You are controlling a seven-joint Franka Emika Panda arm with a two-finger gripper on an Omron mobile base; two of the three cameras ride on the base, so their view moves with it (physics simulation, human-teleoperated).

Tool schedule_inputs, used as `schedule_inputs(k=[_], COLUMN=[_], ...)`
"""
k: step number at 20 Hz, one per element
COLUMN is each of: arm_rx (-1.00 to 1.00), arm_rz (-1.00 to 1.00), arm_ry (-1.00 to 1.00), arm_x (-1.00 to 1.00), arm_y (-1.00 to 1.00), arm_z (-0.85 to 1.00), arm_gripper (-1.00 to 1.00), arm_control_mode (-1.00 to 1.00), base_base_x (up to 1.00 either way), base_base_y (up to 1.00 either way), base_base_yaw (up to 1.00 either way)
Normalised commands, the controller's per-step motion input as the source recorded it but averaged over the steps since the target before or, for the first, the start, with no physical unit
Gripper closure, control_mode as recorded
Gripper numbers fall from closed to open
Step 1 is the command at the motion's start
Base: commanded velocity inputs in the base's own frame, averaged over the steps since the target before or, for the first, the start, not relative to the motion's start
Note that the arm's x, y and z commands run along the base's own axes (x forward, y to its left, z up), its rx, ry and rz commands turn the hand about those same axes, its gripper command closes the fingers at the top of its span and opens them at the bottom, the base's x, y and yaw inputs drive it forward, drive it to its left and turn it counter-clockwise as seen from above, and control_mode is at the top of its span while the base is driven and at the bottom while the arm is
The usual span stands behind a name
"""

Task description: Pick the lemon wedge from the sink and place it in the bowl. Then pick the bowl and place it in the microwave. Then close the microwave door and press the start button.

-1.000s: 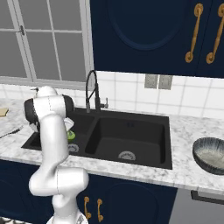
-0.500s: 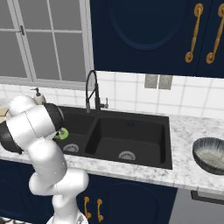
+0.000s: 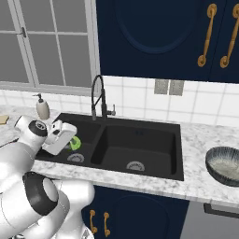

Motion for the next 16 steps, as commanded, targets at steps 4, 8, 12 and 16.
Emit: schedule_inputs(k=[4,8,12,16], arm_rx=[0.06,0.06,0.17,0.17], arm_rz=[-0.24,-0.33,-0.2,-0.17], arm_ry=[0.14,0.07,0.0,0.0], arm_x=[0.08,0.0,-0.06,0.0], arm_y=[-0.55,-0.68,-0.99,-1.0], arm_z=[0.34,0.56,0.84,0.85], arm_gripper=[1.0,1.0,1.0,1.0], arm_control_mode=[-1.0,-1.0,-1.0,-1.0], base_base_x=[0.0,0.0,0.0,0.0], base_base_y=[0.0,0.0,0.0,0.0], base_base_yaw=[0.0,0.0,0.0,0.0])
